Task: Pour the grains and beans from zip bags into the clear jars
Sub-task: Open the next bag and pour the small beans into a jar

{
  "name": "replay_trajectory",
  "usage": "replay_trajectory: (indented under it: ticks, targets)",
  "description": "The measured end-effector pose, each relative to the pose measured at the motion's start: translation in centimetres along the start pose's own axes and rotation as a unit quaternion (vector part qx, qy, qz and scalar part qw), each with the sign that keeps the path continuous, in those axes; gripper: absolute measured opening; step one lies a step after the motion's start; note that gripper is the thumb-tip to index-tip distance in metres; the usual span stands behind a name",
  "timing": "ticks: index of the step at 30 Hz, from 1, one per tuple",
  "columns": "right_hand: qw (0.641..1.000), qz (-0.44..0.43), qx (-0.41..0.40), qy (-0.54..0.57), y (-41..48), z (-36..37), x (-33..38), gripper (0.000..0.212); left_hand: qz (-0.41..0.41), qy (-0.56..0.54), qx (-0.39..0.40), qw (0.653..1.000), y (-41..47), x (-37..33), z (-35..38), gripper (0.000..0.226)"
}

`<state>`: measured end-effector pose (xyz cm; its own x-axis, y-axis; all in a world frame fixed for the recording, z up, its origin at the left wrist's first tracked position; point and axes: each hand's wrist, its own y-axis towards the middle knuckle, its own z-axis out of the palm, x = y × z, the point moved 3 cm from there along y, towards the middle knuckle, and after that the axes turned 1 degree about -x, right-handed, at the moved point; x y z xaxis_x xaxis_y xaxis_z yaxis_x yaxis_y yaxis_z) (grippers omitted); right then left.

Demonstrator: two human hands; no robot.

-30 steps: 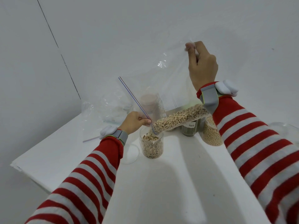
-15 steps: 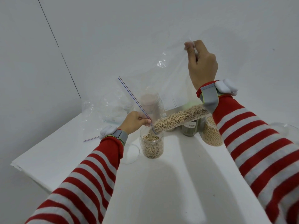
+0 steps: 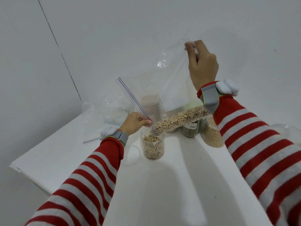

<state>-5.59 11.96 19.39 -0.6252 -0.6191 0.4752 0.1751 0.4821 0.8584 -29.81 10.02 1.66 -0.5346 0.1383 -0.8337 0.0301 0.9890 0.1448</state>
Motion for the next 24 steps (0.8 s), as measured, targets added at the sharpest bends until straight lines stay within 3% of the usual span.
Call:
replay_trajectory:
  ticks: [24]
  targets:
    - [0.999,0.027,0.004,0.017,0.18,0.06,0.45,0.039,0.007,-0.007,0.003,1.000,-0.19,-0.03,0.14,0.013]
